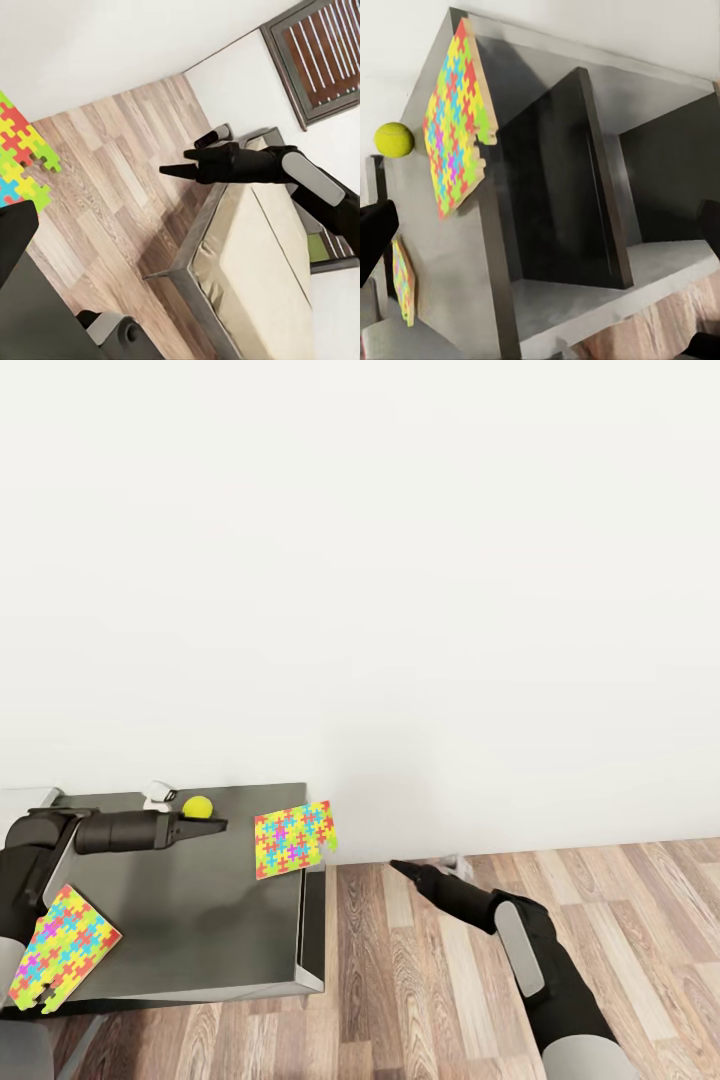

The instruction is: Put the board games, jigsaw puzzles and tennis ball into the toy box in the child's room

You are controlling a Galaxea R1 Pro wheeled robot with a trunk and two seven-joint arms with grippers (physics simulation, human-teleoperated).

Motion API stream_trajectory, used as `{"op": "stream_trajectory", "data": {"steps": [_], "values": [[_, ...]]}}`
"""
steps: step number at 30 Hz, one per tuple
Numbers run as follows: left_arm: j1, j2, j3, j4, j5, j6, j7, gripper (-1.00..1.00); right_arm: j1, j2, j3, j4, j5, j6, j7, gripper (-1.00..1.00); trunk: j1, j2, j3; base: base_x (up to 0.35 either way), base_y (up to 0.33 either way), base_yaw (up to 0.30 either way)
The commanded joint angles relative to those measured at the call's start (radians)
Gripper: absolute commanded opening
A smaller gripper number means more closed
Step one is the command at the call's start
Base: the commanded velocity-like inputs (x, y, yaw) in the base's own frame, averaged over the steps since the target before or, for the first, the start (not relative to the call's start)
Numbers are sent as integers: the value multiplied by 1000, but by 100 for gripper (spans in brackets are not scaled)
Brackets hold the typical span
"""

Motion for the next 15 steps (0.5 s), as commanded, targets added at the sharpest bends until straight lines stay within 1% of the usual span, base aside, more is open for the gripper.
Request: {"op": "stream_trajectory", "data": {"steps": [1, 4, 8, 10, 15], "values": [[0, 0, 0, 0, 0, 11, -4, 100, -1, 1, -6, 0, -2, 9, 8, 100, 1, -2, -2, 0, 0, 0], [1, 1, 0, 0, 0, 12, -4, 100, 0, -1, -9, -2, -15, 11, 13, 100, 1, -2, -1, 0, 0, -11], [2, 1, 0, 0, 0, 13, -4, 100, 2, -5, -7, -5, -49, 8, 17, 100, 1, -2, 4, 0, 0, -46], [2, 1, 0, 0, 0, 13, -4, 100, 3, -7, -6, -6, -60, 8, 17, 100, 1, -2, 7, 0, 0, -29], [3, 1, 0, 0, 1, 14, -4, 100, 4, -7, -6, -7, -68, 6, 19, 100, 1, -2, 14, 0, 0, -10]]}}
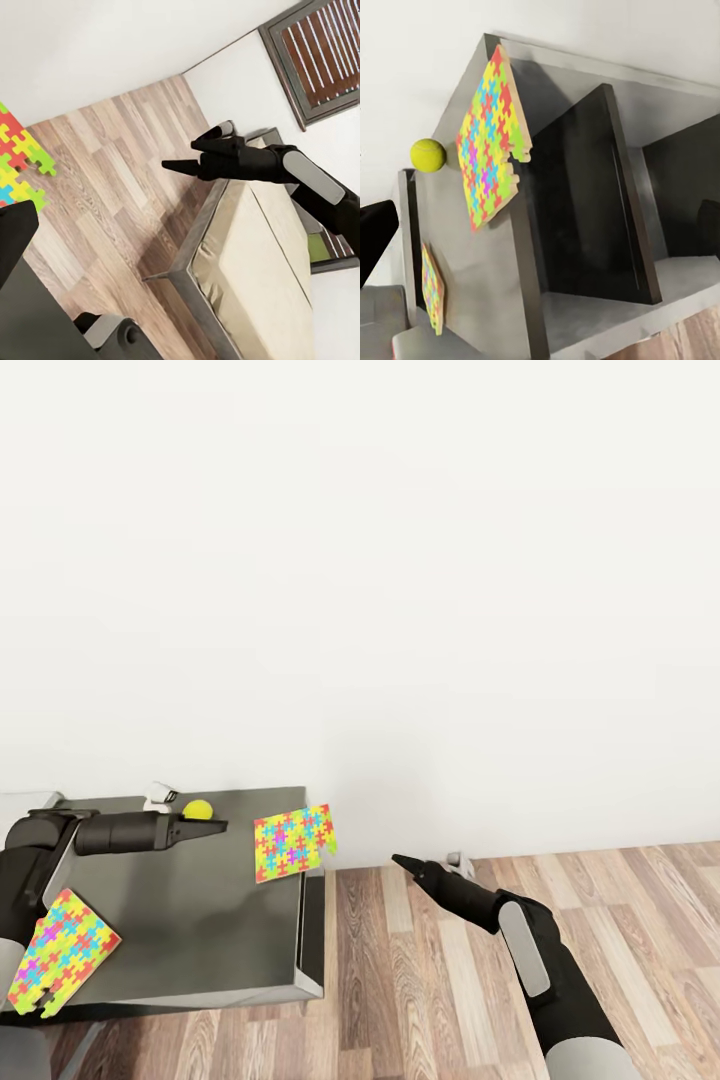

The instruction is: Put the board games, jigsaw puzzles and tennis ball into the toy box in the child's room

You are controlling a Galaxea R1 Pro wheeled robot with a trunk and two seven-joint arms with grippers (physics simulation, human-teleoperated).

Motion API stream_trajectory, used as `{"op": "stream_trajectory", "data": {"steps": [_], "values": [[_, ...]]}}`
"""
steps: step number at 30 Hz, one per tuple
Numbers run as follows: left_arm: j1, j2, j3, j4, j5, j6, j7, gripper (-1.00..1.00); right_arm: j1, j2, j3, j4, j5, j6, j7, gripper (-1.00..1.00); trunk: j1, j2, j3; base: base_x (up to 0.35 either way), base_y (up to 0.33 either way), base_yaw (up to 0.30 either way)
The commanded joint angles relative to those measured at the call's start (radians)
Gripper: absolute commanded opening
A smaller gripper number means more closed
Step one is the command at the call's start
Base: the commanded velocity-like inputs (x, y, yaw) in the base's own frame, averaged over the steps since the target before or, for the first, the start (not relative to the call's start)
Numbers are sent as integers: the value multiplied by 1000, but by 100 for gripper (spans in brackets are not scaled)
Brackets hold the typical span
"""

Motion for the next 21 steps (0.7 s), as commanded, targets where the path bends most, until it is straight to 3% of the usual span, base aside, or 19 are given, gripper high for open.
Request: {"op": "stream_trajectory", "data": {"steps": [1, 21], "values": [[0, 0, 0, 0, 0, 11, -4, 100, -1, 1, -3, -1, -1, 7, 3, 100, 1, -2, 0, 0, 0, -3], [3, -1, 0, 1, -1, 11, -4, 100, 1, 2, -1, -1, -2, 1, 4, 100, 1, -2, 33, 0, 0, 0]]}}
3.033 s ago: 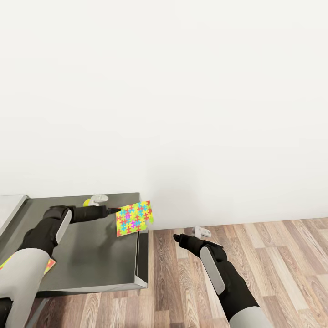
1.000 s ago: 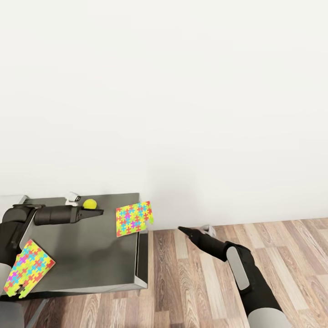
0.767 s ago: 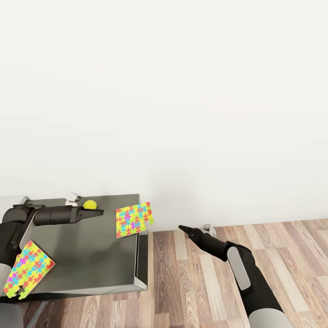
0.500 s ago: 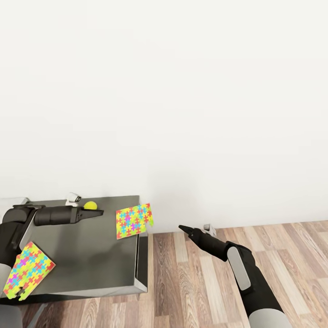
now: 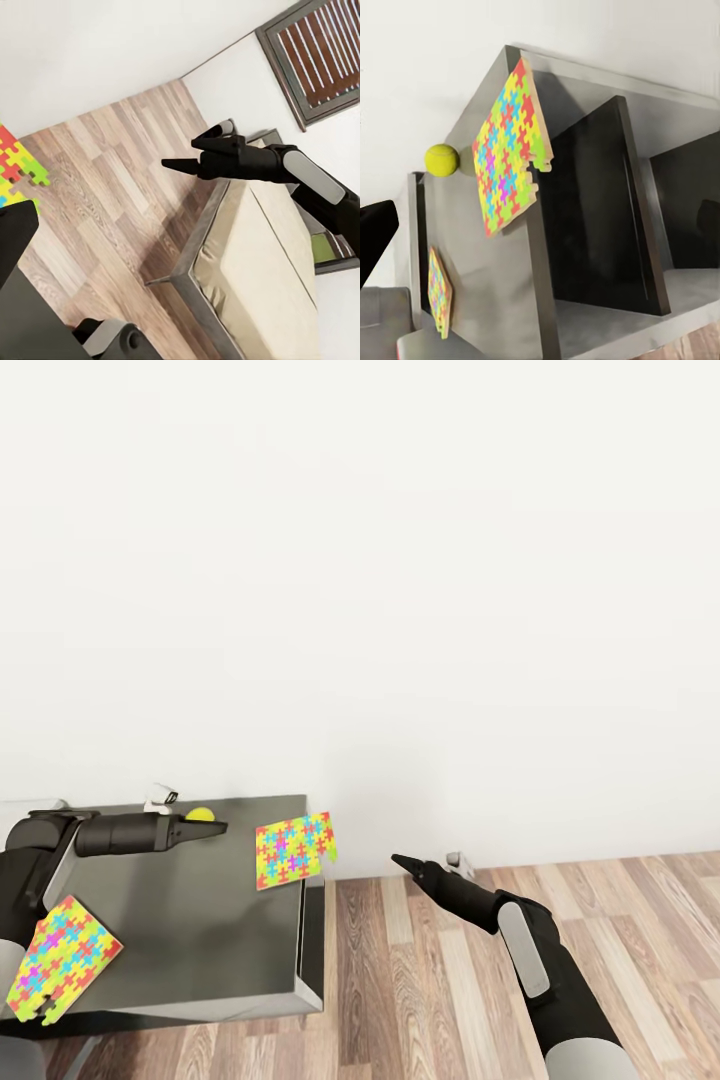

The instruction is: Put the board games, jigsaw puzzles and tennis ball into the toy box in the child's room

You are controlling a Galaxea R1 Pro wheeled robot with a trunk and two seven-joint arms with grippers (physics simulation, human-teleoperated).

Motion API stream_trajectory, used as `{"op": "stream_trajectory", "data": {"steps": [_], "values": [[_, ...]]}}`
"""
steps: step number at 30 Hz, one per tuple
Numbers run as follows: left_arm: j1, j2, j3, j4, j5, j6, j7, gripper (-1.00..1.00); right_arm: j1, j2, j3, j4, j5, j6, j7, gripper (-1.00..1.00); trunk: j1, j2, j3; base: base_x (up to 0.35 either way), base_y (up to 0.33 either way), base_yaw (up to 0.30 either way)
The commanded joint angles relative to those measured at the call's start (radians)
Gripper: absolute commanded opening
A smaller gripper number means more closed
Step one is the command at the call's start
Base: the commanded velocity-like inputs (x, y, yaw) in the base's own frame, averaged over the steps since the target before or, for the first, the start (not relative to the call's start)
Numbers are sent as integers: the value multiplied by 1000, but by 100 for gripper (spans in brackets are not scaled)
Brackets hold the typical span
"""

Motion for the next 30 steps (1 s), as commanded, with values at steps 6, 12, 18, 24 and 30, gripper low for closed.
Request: {"op": "stream_trajectory", "data": {"steps": [6, 12, 18, 24, 30], "values": [[-1, 1, 0, 0, 0, 11, -4, 100, -1, 3, -2, 0, 0, 2, 3, 100, 1, -2, 8, 0, 0, 0], [-1, 0, 0, 0, 0, 11, -4, 100, -1, 2, -4, 0, 0, 1, 4, 100, 1, -2, 18, 0, 0, 0], [-1, 0, -1, 0, 0, 11, -4, 100, -1, 1, -5, 0, -1, 1, 4, 100, 1, -2, 28, 0, 0, 0], [-1, 0, -1, 0, 0, 11, -4, 100, -1, 2, -4, 1, 0, 1, 3, 100, 1, -2, 38, 0, 0, 0], [-1, 0, 0, 0, 0, 11, -4, 100, -1, 2, -4, 3, 0, 0, 3, 100, 1, -2, 48, 0, 0, 0]]}}
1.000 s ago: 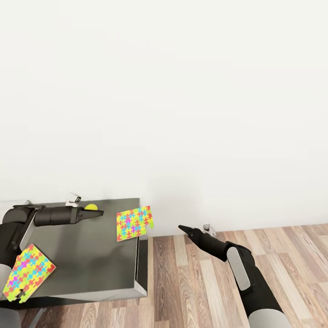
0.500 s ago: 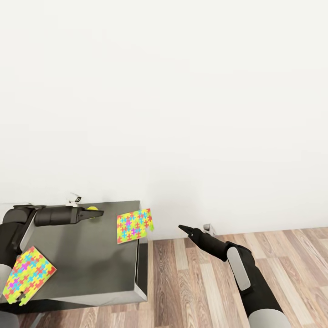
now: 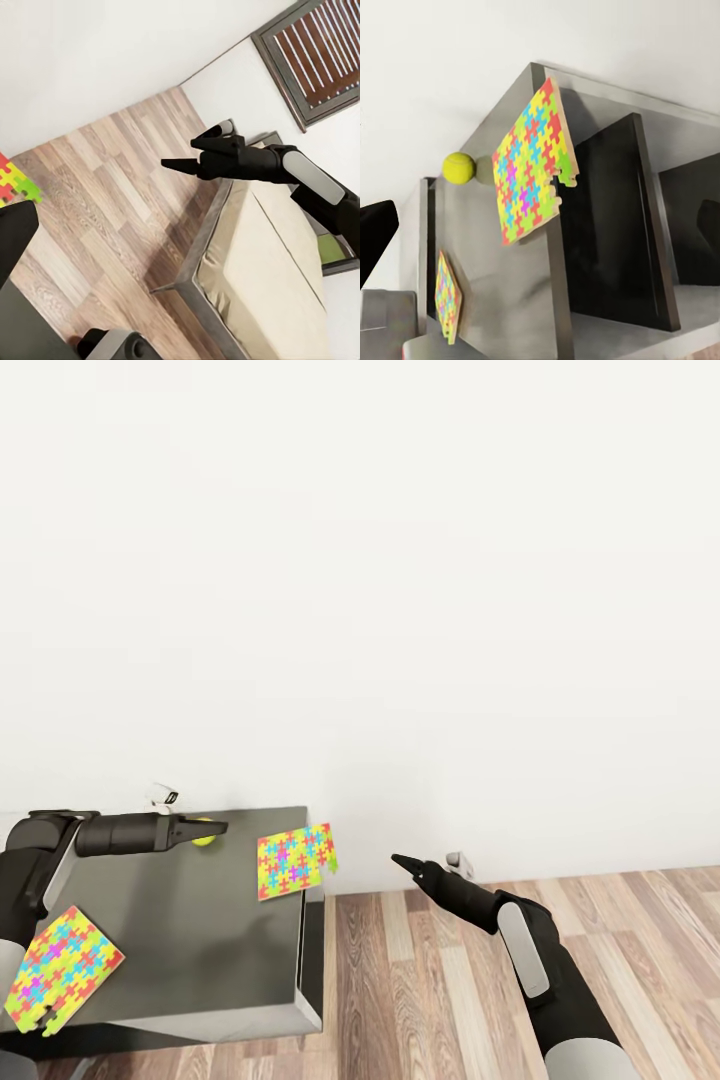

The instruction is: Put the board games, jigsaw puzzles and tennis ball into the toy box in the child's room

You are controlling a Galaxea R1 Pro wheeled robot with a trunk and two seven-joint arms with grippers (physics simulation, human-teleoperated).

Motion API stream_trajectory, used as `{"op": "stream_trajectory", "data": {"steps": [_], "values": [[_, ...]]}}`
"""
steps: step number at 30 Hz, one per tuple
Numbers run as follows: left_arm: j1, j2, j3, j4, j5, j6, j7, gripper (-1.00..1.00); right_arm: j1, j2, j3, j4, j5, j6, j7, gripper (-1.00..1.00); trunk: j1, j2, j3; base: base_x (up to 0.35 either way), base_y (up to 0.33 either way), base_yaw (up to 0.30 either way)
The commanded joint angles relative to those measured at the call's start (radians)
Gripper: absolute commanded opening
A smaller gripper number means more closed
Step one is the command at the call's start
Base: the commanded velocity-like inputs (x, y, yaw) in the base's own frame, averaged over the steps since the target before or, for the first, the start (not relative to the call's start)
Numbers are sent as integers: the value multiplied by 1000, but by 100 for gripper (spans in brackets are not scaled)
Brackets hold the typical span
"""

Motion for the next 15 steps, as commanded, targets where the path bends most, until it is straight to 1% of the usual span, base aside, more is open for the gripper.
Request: {"op": "stream_trajectory", "data": {"steps": [1, 15], "values": [[-1, 0, 0, 0, 0, 11, -4, 100, -1, 2, -4, -1, 0, 7, 3, 100, 1, -2, 0, 0, 0, 0], [-1, 0, 0, 2, 0, 11, -4, 100, -1, 2, -3, 1, 0, 7, 3, 100, 1, -2, 23, 0, 0, 0]]}}
